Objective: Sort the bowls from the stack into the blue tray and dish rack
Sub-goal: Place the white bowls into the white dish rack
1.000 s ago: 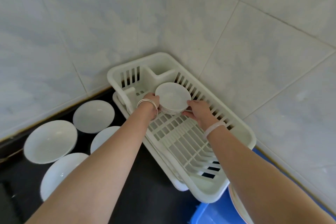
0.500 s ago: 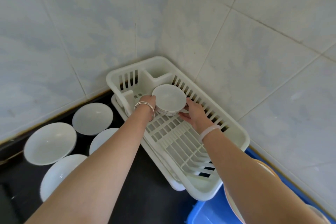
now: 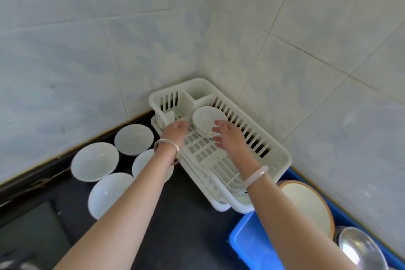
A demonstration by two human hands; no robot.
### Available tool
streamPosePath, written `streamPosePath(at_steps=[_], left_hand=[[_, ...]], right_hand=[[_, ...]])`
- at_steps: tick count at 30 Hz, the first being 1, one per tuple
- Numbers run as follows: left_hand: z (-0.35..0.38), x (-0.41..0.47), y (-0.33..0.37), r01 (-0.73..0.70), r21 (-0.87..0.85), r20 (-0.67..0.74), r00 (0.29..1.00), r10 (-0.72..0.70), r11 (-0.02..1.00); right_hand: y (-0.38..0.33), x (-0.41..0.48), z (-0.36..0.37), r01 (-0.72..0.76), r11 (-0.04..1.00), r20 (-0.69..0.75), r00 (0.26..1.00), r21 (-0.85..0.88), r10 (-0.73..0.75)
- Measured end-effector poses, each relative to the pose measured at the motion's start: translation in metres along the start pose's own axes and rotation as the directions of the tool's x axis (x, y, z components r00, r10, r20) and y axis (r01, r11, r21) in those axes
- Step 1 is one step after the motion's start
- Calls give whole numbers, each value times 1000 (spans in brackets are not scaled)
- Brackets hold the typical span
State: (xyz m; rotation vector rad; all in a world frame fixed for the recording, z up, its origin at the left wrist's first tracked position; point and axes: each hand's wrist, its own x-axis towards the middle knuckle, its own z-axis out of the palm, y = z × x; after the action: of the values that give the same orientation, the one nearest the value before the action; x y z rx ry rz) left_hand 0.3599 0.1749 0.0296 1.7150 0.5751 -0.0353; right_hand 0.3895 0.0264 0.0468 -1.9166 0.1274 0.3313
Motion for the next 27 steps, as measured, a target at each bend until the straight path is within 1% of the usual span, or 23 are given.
streamPosePath(at_steps=[3,5,8,11,14,16,18,19,21,23,25,27], left_hand=[[-26,-38,-18,-40,71,-60,997,44,997],[-44,-59,-39,-33,120,-114,992,47,992],[-67,-85,-77,55,161,-202,979,-21,985],[-85,-100,-114,158,197,-295,951,-96,967],[-99,-106,-144,226,270,-398,912,-105,936],[-105,-107,-157,250,270,-452,886,-106,930],[-110,-106,-169,272,208,-487,862,-142,939],[-112,-105,-173,285,150,-493,851,-178,947],[-115,-104,-181,296,17,-475,843,-253,955],[-117,-104,-186,280,-78,-447,848,-284,957],[-118,-104,-188,255,-156,-436,849,-298,954],[-119,-104,-189,228,-221,-426,852,-305,948]], right_hand=[[3,-36,23,44,997,71,997,-58,-40],[12,-53,42,38,995,129,991,-91,-26],[35,-69,68,-34,988,194,979,-150,63],[57,-71,91,-48,956,217,970,-288,114],[70,-64,112,-41,881,215,963,-472,161],[76,-59,122,-69,862,185,965,-503,186],[80,-54,131,-105,879,138,972,-465,189],[82,-52,134,-137,895,121,971,-425,206],[84,-48,138,-231,932,102,958,-279,267],[84,-45,142,-307,945,81,945,-115,317],[83,-44,143,-328,944,55,943,-30,329],[80,-46,140,-292,956,28,956,-18,293]])
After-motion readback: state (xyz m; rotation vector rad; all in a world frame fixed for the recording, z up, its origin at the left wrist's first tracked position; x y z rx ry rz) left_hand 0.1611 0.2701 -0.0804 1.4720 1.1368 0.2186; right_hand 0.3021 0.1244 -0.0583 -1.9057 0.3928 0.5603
